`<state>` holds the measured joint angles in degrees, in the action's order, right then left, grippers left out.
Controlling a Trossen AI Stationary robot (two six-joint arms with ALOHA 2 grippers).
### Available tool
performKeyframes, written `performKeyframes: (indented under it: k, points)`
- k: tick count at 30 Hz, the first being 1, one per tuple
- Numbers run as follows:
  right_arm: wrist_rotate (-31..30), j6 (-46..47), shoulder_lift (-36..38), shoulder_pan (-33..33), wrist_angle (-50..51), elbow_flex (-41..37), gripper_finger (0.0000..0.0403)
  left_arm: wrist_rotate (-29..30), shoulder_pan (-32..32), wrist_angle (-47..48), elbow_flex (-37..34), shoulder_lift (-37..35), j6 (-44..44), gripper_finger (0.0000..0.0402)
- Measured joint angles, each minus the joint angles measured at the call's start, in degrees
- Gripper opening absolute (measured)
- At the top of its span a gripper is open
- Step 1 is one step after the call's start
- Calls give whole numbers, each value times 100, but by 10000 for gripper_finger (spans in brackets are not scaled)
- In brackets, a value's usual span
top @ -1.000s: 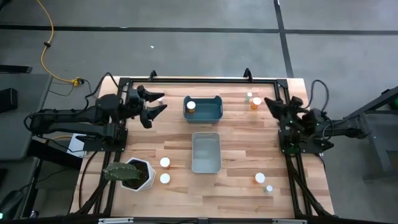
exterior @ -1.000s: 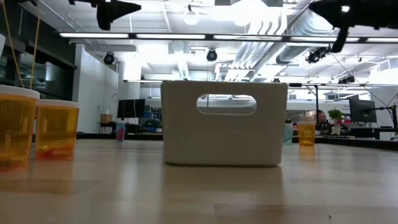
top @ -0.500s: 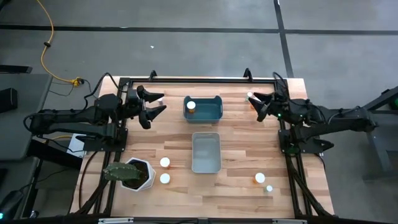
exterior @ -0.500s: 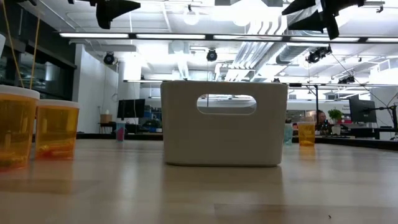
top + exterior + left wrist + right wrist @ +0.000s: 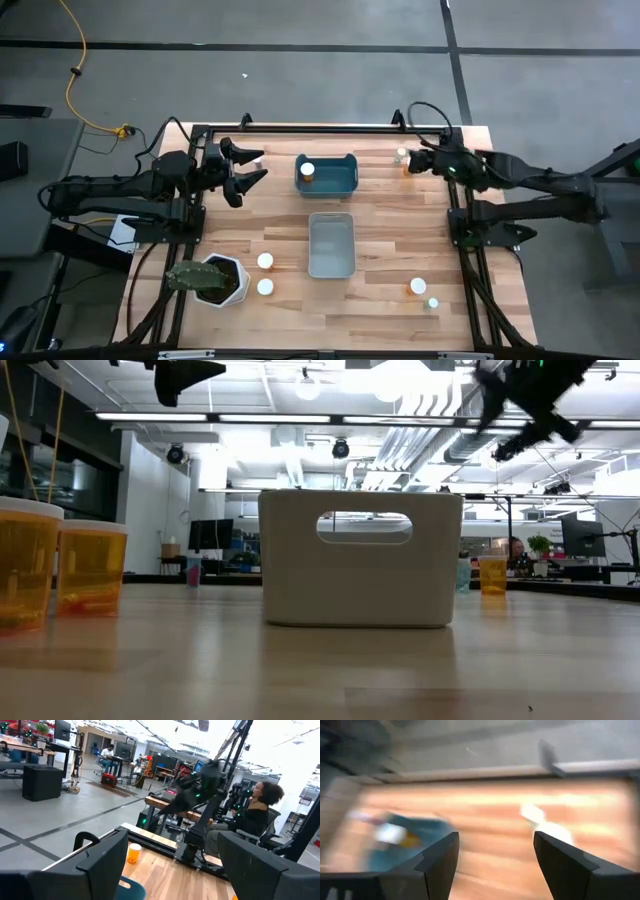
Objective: Pick and place medicine bottles into bin by pill shape (circle, oval)
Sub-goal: Put the orange capsule bottle into the blue bin
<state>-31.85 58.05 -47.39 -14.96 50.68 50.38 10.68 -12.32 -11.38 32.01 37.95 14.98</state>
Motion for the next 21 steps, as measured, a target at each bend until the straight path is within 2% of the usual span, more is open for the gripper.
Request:
performKeyframes:
  k: [3,6,10,15,21]
  points:
    - [651,-393,-363,-738,516,47,251,0,0,0,0,0,0,293]
    - [1286,-1263,-748,-1344,200,-65,251,0,0,0,0,0,9,293]
    - [1817,-2242,-1340,-1974,-299,-77,251,-3,0,0,0,0,145,293]
    - [2213,-2882,-2101,-2570,-195,-79,251,-11,-2,0,0,2,151,293]
    - [2435,-3540,-2701,-2908,-443,-79,251,-11,-1,0,0,2,143,293]
